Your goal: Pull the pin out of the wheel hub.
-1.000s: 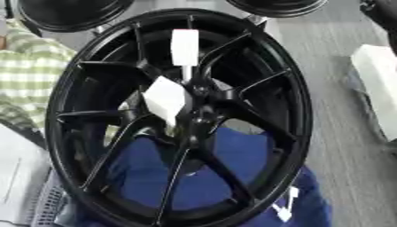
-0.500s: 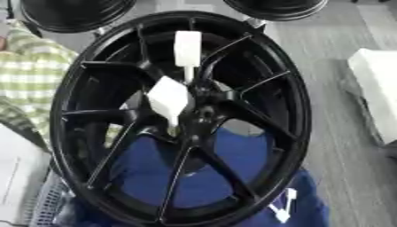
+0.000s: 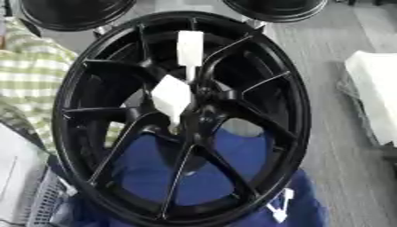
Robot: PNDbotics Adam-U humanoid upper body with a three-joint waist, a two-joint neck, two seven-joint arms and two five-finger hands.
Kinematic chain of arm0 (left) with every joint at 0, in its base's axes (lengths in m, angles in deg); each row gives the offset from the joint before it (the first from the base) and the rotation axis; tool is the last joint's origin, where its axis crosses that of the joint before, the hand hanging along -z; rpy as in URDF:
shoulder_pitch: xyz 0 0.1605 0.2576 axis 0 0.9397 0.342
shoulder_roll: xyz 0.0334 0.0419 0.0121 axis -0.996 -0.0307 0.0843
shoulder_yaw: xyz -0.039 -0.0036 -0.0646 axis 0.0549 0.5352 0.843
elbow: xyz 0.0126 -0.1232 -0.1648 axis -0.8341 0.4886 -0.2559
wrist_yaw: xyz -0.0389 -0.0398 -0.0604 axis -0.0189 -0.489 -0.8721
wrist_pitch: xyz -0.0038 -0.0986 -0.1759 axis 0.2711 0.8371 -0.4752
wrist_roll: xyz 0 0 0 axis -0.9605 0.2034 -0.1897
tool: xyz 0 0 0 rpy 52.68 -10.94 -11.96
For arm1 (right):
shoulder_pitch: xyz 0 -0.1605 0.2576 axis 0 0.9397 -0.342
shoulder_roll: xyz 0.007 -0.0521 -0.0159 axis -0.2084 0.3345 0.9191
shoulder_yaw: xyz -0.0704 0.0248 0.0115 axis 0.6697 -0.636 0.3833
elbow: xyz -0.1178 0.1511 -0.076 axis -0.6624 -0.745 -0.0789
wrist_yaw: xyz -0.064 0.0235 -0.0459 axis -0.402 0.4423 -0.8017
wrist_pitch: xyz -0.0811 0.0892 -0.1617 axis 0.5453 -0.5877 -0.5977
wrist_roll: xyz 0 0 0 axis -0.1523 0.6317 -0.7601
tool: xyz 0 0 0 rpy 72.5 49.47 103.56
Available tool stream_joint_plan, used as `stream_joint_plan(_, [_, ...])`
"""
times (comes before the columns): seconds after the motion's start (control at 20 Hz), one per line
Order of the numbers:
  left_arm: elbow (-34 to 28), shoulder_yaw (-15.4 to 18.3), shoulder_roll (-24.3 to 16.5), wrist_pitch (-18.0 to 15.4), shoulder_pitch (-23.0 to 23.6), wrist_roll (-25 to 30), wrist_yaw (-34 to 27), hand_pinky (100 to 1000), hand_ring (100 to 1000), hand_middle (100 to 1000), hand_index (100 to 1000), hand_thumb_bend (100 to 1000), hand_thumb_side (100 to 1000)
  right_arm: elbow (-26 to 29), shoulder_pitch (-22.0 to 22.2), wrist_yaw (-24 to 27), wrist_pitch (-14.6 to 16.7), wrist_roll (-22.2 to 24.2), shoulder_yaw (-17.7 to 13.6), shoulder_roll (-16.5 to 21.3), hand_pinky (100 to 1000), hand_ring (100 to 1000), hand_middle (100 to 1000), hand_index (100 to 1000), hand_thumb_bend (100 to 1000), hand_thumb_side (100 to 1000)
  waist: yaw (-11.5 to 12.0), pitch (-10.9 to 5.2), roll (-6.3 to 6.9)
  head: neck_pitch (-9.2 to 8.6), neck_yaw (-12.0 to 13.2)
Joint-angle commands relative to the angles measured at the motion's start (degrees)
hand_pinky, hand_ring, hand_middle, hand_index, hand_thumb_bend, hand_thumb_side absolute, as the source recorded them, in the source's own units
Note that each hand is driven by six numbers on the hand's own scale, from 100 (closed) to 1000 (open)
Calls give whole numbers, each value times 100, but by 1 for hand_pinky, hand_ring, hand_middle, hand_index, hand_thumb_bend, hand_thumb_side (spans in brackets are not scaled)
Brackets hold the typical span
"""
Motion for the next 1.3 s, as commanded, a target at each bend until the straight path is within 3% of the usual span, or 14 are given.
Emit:
stream_joint_plan(0.05, [-54, 27, -200, -1, 14, 12, 36, 703, 562, 575, 726, 487, 560, -264, -452, -356, 197, 494, 319, -110, 847, 819, 747, 787, 311, 374, -15, -180, -3, 31, -12])
stream_joint_plan(0.35, [-45, 27, -222, 1, 45, 11, 42, 703, 562, 576, 726, 487, 560, -1011, -1357, -828, 482, 1094, 957, -808, 846, 820, 749, 787, 329, 419, -78, -217, -18, 65, 9])
stream_joint_plan(0.6, [-39, 27, -219, 0, 51, 14, 40, 703, 562, 576, 726, 487, 560, -1426, -1668, -949, 634, 1186, 1120, -1121, 846, 820, 749, 787, 327, 421, -97, -225, -13, 78, 18])
stream_joint_plan(0.65, [-38, 19, -216, 2, 47, 19, 36, 703, 562, 576, 726, 487, 560, -1470, -1701, -939, 633, 1166, 1124, -1160, 847, 827, 755, 799, 280, 433, -73, -224, -8, 83, -7])
stream_joint_plan(0.95, [-26, 3, -206, 6, 44, 36, 19, 703, 562, 576, 726, 488, 560, -2051, -2105, -703, 284, 999, 1304, -1814, 850, 837, 764, 816, 250, 452, -53, -223, 8, 126, -36])
stream_joint_plan(1.3, [-24, -7, -206, 9, 37, 53, 17, 704, 562, 576, 726, 488, 559, -2260, -2288, -724, 205, 1038, 1413, -2096, 849, 838, 765, 814, 257, 464, -49, -211, 9, 154, -31])
